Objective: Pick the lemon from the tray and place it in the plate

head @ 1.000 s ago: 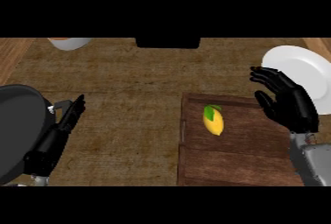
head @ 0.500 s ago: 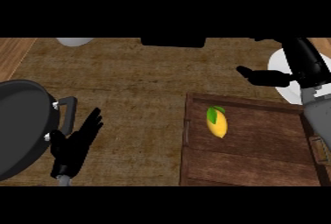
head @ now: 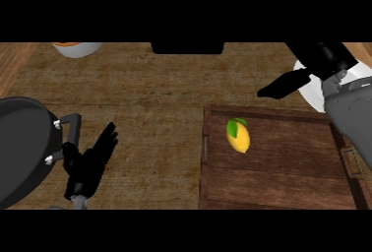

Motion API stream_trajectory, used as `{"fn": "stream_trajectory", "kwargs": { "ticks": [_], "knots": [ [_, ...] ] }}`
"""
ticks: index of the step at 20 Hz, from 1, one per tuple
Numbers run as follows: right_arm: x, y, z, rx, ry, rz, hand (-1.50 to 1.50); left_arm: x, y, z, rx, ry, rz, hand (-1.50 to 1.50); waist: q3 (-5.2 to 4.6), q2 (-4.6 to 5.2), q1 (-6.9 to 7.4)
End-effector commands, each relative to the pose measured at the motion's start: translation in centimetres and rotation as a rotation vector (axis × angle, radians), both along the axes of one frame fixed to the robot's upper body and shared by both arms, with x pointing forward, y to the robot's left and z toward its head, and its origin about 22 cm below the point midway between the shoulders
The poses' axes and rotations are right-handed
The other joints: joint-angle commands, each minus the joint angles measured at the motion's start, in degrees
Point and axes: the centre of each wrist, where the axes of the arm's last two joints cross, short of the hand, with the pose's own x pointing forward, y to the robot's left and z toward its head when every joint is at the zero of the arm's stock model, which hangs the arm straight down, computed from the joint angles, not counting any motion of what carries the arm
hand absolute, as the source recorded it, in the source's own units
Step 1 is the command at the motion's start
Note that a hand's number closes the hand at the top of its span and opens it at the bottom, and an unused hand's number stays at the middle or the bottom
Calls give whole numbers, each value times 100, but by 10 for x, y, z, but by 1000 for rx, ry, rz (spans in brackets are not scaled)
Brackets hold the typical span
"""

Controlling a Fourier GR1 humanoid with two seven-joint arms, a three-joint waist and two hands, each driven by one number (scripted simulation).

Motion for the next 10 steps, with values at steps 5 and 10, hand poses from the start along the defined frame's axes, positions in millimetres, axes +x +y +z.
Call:
{"fn": "stream_trajectory", "kwargs": {
  "ticks": [5, 10],
  "knots": [
    [-10, 62, 11, -444, 234, 15, -150, -3, -1, 2, 0, 28, -14, 0, -12, -15, 5],
    [-25, 88, -5, -558, 263, -24, -150, 4, 9, 4, 2, 12, 21, 0, -4, -3, -60]
  ]
}}
